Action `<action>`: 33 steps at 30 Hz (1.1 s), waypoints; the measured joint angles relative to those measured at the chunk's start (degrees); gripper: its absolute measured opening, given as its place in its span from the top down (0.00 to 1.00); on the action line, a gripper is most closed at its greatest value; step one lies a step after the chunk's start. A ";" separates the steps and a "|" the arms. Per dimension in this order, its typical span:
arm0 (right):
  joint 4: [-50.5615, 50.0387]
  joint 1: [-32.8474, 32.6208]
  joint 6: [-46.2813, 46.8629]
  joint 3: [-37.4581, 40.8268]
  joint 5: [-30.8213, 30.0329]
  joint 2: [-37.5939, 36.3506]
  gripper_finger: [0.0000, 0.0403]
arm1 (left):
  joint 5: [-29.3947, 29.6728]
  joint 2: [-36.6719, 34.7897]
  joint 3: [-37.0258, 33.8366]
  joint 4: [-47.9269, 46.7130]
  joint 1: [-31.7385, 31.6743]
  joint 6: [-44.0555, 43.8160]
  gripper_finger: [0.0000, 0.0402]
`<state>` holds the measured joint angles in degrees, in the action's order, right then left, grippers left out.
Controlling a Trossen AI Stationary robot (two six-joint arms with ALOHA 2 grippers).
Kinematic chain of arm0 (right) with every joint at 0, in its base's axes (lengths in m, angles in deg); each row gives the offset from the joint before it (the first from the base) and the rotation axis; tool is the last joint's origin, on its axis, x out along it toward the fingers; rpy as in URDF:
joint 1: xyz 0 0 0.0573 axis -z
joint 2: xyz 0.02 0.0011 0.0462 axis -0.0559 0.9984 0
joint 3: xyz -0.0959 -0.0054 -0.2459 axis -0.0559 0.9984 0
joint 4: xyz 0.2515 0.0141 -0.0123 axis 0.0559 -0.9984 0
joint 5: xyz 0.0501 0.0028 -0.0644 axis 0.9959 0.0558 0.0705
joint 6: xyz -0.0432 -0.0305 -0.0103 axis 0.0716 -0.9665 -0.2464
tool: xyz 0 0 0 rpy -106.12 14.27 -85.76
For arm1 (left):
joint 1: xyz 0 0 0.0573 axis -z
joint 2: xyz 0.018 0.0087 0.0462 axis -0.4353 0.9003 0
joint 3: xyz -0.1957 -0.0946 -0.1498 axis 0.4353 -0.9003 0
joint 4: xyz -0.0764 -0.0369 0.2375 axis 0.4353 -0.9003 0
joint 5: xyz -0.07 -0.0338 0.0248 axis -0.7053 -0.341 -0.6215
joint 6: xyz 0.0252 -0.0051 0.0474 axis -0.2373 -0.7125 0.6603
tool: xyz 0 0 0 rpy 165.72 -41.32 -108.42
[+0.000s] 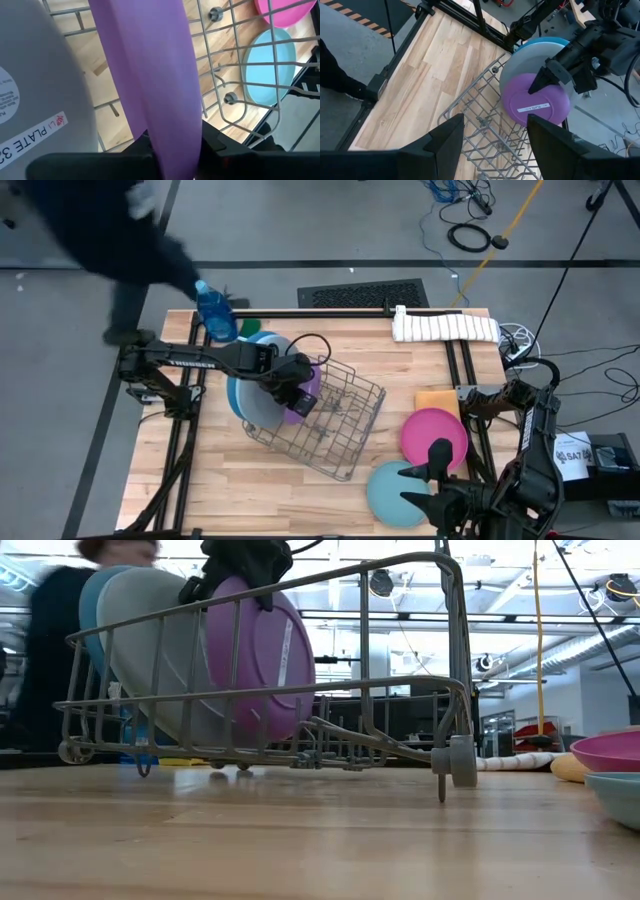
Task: Sort dishes
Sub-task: Put the small purple plate into the dish rack
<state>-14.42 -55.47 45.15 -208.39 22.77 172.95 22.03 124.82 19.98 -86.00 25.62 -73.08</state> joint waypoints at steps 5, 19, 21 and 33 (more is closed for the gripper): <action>0.00 0.00 0.01 0.00 0.02 0.00 0.48 | 0.90 0.00 0.07 -1.92 0.00 0.22 0.85; -0.01 0.00 -0.01 -0.02 0.03 0.00 0.48 | 0.88 0.00 1.62 -4.78 -1.24 1.29 0.63; 0.00 0.00 -0.01 -0.02 0.04 0.00 0.48 | 0.87 -0.01 3.67 -4.82 -1.60 2.02 0.63; 0.00 0.09 0.41 -0.02 0.31 0.00 0.48 | 4.64 -0.13 15.66 -10.91 -2.36 10.64 0.63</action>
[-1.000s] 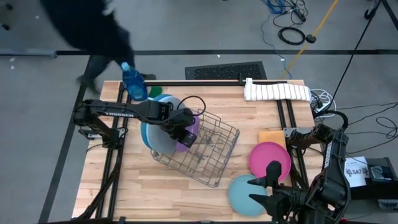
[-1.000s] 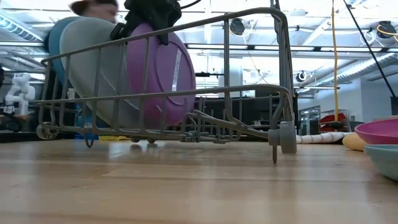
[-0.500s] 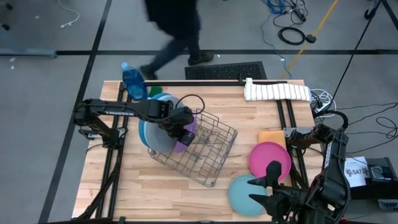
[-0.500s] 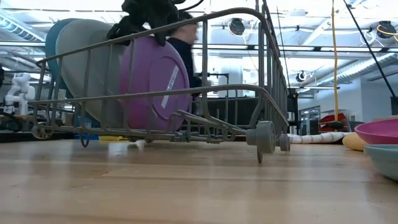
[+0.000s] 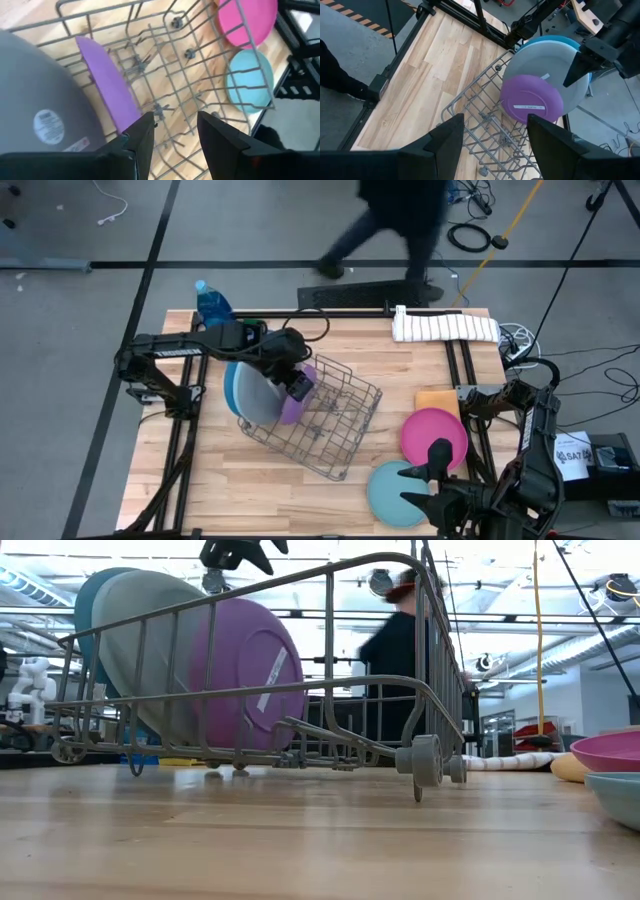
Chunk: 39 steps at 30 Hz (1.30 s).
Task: Sort dishes
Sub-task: Put the small purple plate into the dish rack, then put the small light blue plate into the dish rack
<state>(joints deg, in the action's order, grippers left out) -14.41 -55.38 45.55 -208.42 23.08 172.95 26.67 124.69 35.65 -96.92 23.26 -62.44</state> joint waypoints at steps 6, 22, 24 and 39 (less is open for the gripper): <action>0.27 0.00 0.02 0.00 0.00 0.00 0.48 | 0.83 0.02 3.35 -1.69 0.54 6.63 0.63; 1.35 0.88 0.22 0.00 -0.35 0.00 0.48 | 1.87 5.96 3.49 -6.44 7.17 16.52 0.73; 2.01 1.23 0.22 0.00 -0.37 0.00 0.48 | 2.81 7.50 3.47 -6.48 7.17 16.48 0.75; 2.51 1.29 2.63 -0.02 0.17 -0.01 0.48 | 20.23 5.47 6.63 -20.78 7.62 13.39 0.80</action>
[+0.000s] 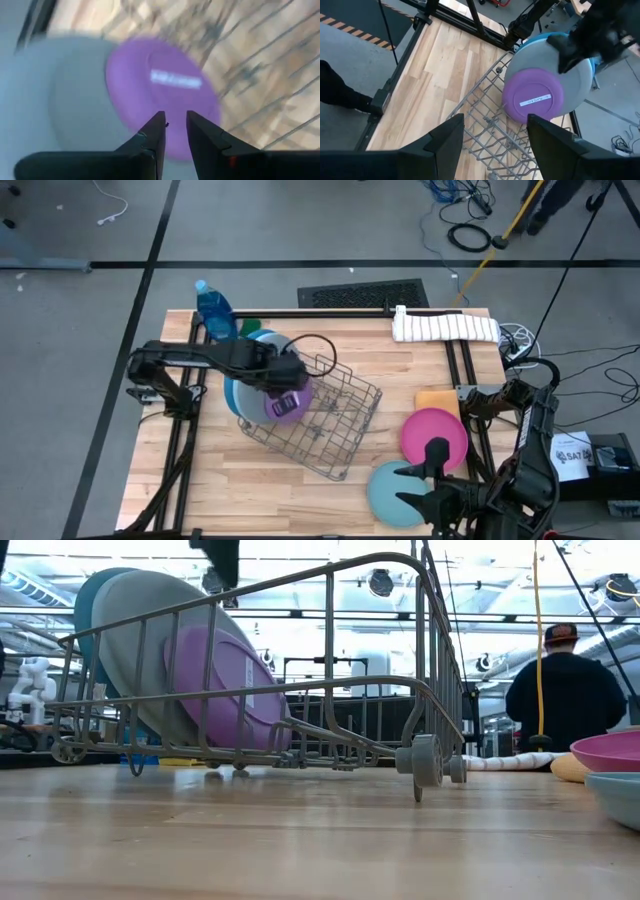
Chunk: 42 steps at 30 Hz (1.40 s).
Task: Sort dishes
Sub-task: Put the small light blue plate into the dish rack
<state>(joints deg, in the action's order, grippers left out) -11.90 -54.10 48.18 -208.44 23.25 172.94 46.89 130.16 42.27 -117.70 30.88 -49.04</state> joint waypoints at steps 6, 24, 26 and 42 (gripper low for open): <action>-1.94 0.34 8.49 0.00 2.58 -0.03 0.48 | 2.62 -4.36 3.58 12.15 3.42 7.51 0.80; 29.55 -0.32 43.74 35.78 29.65 -0.04 0.48 | 7.72 -18.78 3.43 38.44 13.82 24.16 0.80; 34.80 0.05 44.71 39.13 30.35 0.01 0.48 | 8.54 -19.92 2.56 38.31 13.82 24.11 0.80; 41.62 2.52 43.62 42.16 37.76 8.28 0.48 | 8.20 -19.83 0.94 38.19 14.87 23.09 0.80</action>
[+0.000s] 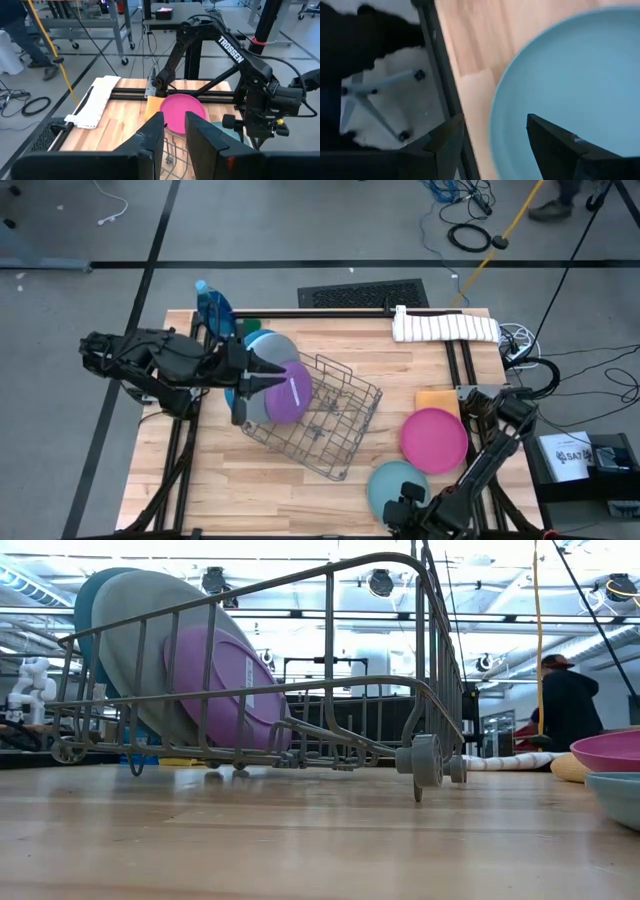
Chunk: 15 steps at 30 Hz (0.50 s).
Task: Sort dishes
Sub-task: Put the small light blue plate into the dish rack
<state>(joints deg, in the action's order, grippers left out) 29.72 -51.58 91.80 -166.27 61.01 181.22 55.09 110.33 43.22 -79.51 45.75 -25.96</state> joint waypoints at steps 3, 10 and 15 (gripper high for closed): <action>0.86 0.01 -0.08 0.00 2.37 0.97 0.48 | 0.01 0.00 0.00 -0.47 0.14 -0.57 0.80; -0.05 0.02 1.14 0.00 2.72 2.95 0.48 | 0.00 0.00 0.00 -1.55 0.88 -1.03 0.80; -0.37 0.20 1.31 0.00 3.55 4.68 0.48 | 0.01 0.00 0.00 -1.55 0.98 -1.05 0.80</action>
<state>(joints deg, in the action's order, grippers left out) 29.34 -51.38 93.12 -166.27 64.56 185.90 55.10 110.33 43.22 -81.06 46.73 -27.01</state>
